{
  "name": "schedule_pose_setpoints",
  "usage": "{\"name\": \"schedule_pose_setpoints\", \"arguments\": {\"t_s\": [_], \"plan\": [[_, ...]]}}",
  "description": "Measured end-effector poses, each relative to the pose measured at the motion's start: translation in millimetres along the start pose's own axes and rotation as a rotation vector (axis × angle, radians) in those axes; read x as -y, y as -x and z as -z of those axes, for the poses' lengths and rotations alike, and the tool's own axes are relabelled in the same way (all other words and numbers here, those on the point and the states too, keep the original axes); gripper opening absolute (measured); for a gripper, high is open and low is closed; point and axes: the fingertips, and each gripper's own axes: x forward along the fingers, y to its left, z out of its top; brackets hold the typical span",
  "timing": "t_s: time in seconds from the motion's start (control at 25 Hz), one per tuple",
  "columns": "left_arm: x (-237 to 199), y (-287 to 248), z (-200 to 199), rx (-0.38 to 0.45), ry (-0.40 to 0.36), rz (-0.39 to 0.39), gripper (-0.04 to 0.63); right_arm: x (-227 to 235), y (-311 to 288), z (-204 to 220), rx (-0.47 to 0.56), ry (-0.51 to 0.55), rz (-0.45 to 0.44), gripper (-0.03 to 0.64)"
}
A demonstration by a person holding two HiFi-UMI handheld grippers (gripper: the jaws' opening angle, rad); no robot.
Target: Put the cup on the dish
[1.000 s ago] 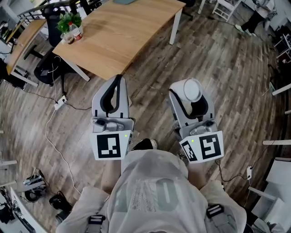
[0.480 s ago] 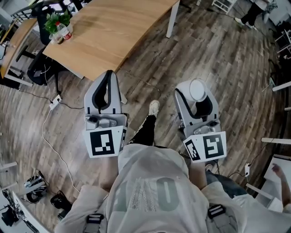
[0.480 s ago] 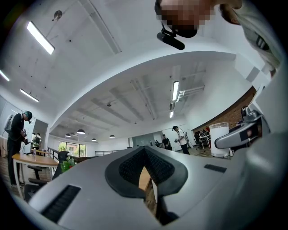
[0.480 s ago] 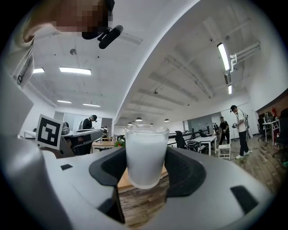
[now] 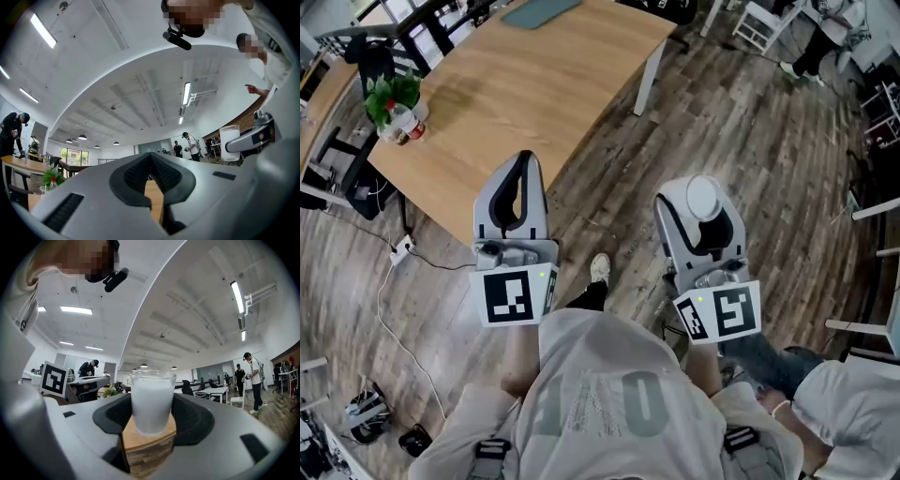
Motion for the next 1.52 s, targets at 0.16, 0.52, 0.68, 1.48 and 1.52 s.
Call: {"name": "schedule_pose_setpoints", "arguments": {"t_s": [0.16,0.52,0.68,1.48,1.52], "plan": [[-21,-65,12,0.015,-0.007,-0.01,0.009,29,-62,-6,0.011,0.019,-0.009,0.265],[-28,-135,31,0.019,0.04,0.003,0.009,70,-119,-5,-0.034,0.015,0.003,0.265],[-25,-154,35,0.029,0.047,-0.004,0.009,87,-134,-4,-0.027,0.021,-0.002,0.265],[-7,-390,59,-0.043,-0.07,-0.199,0.009,261,-364,-16,0.081,0.037,-0.286,0.265],[-7,-399,58,-0.041,-0.068,-0.212,0.009,267,-373,-16,0.083,0.034,-0.303,0.265]]}}
